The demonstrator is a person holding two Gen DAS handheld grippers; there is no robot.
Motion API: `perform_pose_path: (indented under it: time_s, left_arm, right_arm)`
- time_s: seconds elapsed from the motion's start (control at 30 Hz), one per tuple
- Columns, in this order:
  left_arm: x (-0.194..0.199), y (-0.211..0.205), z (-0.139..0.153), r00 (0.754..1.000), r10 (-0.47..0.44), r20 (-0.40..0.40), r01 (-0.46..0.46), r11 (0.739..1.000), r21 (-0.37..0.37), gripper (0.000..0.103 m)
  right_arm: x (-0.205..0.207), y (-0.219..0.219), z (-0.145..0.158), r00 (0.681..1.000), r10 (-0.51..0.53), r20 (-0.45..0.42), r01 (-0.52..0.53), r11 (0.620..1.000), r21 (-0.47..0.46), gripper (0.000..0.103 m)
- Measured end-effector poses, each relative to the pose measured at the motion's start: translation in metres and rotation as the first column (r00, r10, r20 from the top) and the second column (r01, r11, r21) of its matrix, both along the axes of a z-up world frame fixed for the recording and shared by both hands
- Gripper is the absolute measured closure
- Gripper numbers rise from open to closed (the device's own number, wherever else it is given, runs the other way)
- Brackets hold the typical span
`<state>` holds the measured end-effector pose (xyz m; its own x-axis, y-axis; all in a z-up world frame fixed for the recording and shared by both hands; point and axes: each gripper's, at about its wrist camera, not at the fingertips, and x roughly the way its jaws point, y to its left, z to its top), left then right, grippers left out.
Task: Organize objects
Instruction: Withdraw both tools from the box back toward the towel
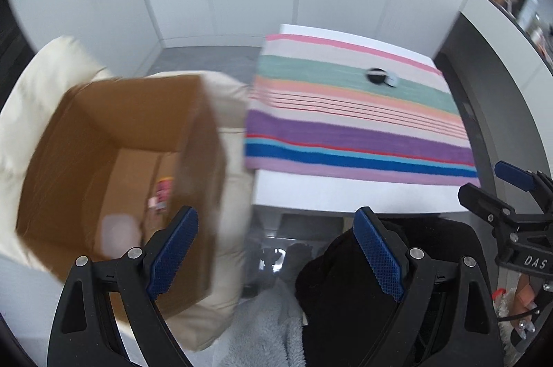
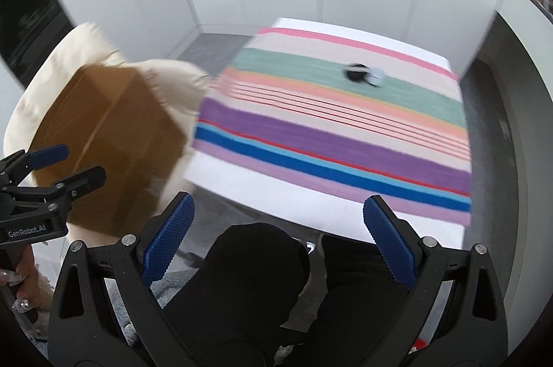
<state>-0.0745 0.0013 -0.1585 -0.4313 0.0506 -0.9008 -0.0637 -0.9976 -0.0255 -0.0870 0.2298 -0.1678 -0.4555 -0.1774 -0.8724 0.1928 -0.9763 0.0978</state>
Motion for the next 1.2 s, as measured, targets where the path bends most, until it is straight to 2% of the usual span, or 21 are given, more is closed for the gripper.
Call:
perform_pose_path:
  time_s: [0.2,0.37,0.5,0.67,0.77,0.9,1.0,1.2]
  left_arm:
    - [-0.024,0.055,-0.003,0.995,-0.091,0.027,0.091,0.996,0.012,0.011]
    - [-0.056,0.097,-0.006,0.99,-0.141,0.031,0.14,0.99,0.028,0.011]
    - [-0.092,0.124,-0.013,0.979,-0.204,0.014,0.203,0.977,0.066,0.011]
    - [-0.141,0.156,-0.029,0.957,-0.286,-0.041,0.288,0.956,0.056,0.011]
    - [-0.179,0.172,-0.049,0.958,-0.283,-0.05,0.286,0.956,0.06,0.011]
    - [-0.237,0.184,-0.094,0.98,-0.198,-0.014,0.198,0.971,0.135,0.011]
    - [-0.272,0.196,-0.128,0.986,-0.167,0.006,0.164,0.973,0.162,0.011]
    - [-0.32,0.223,-0.174,0.984,-0.173,0.037,0.165,0.974,0.156,0.011]
  right_arm:
    - [-0.008,0.06,-0.008,0.993,-0.119,0.004,0.119,0.993,0.013,0.003]
    - [-0.028,0.091,-0.021,0.988,-0.155,0.003,0.155,0.988,0.003,0.003]
    - [-0.061,0.11,-0.04,0.986,-0.167,0.006,0.167,0.986,0.012,0.003]
    - [-0.11,0.122,-0.066,0.986,-0.167,0.006,0.167,0.986,0.013,0.003]
    - [-0.145,0.13,-0.089,0.984,-0.175,0.017,0.174,0.985,0.015,0.003]
    - [-0.186,0.136,-0.118,0.985,-0.17,0.032,0.169,0.985,0.032,0.003]
    - [-0.211,0.136,-0.139,0.989,-0.147,0.033,0.146,0.989,0.037,0.003]
    - [-0.26,0.142,-0.18,0.993,-0.12,0.021,0.12,0.993,0.016,0.003]
